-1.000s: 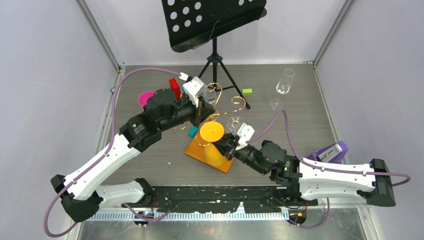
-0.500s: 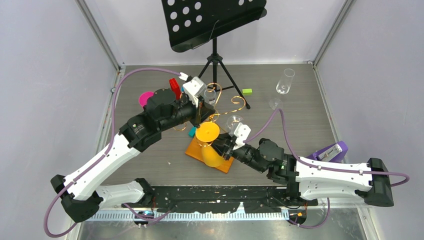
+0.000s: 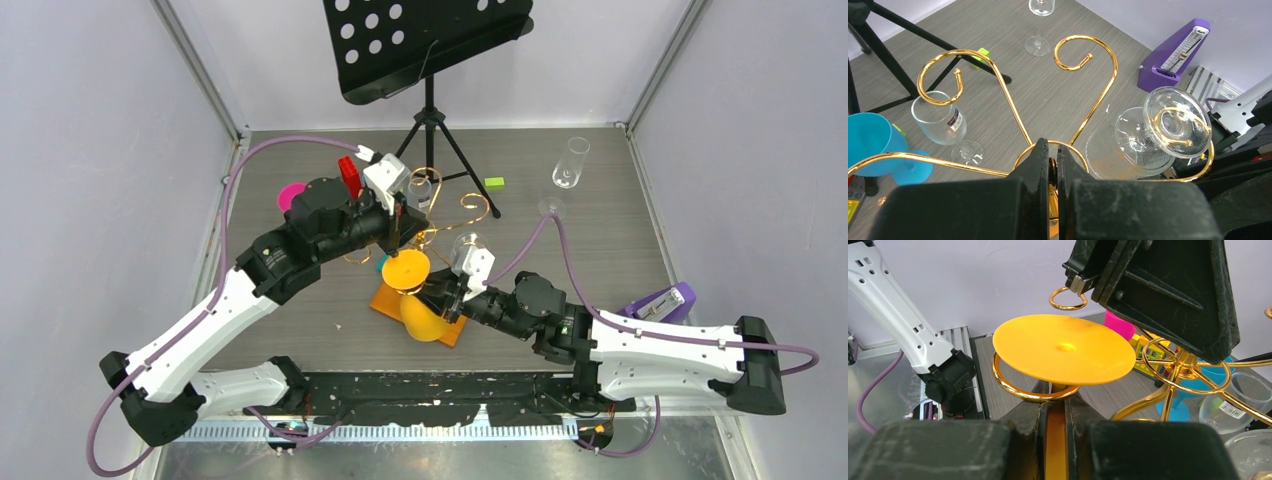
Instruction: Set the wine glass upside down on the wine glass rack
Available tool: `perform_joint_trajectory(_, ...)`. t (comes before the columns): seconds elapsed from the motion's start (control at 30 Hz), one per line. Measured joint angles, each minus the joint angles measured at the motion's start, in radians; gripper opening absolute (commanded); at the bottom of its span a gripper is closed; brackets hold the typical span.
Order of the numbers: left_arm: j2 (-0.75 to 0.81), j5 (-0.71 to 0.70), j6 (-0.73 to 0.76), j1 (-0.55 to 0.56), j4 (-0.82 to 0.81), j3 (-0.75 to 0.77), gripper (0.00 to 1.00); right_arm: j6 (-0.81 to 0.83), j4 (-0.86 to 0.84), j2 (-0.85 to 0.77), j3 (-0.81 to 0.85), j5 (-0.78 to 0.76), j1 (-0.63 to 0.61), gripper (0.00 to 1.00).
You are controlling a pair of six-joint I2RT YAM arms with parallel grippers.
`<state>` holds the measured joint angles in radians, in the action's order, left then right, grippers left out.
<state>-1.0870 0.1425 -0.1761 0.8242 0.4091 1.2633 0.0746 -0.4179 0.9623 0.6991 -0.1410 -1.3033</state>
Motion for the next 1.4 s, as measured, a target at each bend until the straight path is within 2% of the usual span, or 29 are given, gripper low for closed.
perform_joint_trajectory(0.53, 0.005, 0.015, -0.009, 0.0, 0.011, 0.0, 0.0, -0.004, 0.041, -0.026, 0.0, 0.081, 0.018, 0.06)
perform_joint_trajectory(0.83, 0.002, 0.023, -0.026, 0.006, 0.003, 0.0, 0.0, 0.01, -0.226, -0.009, -0.12, 0.156, 0.013, 0.05)
perform_joint_trajectory(1.17, -0.002, 0.021, -0.029, 0.005, 0.0, 0.0, 0.0, 0.037, -0.247, -0.031, -0.143, 0.18, -0.006, 0.05)
perform_joint_trajectory(1.4, -0.005, 0.023, -0.029, 0.005, -0.006, 0.0, 0.0, 0.037, -0.172, -0.133, -0.171, 0.098, -0.018, 0.15)
